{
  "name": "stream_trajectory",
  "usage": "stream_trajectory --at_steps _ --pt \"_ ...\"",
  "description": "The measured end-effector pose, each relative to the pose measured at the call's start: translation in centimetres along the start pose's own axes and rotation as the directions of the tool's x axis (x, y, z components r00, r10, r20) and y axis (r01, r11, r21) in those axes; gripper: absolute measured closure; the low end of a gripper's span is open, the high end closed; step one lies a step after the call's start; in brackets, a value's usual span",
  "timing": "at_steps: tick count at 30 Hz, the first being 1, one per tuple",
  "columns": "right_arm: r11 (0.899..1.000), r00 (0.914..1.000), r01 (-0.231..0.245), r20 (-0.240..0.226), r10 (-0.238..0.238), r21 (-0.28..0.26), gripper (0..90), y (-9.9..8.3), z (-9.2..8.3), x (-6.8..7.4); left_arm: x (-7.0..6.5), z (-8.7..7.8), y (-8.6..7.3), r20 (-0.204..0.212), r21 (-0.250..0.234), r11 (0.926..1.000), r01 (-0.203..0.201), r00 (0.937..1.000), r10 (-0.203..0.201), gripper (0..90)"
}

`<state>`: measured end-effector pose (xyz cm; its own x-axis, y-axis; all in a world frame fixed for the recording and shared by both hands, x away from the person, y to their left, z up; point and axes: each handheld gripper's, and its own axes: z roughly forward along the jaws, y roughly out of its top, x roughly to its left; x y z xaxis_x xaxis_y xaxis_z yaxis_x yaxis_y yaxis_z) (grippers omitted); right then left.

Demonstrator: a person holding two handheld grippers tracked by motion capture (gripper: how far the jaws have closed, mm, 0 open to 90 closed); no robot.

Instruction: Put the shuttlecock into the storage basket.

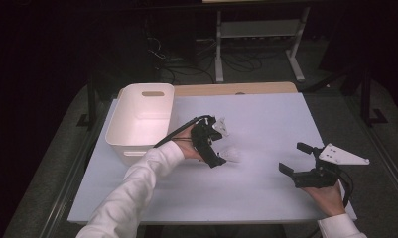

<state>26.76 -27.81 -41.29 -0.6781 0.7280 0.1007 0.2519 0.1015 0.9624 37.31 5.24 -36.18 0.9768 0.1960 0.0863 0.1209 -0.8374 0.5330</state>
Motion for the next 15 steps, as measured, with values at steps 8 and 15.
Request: stream_trajectory --at_steps 8,15 --pt "1.000 1.0000 -0.001 -0.001 0.001 0.001 0.0 0.0 0.0 0.0 0.0 0.8 0.0 0.012 0.009 0.9999 -0.005 0.9999 0.005 0.0" --pt "1.000 1.0000 -0.001 0.002 0.001 -0.002 0.0 0.0 -0.1 0.0 0.2 1.7 -0.2 0.019 0.037 0.9992 -0.012 0.9998 0.011 0.0"
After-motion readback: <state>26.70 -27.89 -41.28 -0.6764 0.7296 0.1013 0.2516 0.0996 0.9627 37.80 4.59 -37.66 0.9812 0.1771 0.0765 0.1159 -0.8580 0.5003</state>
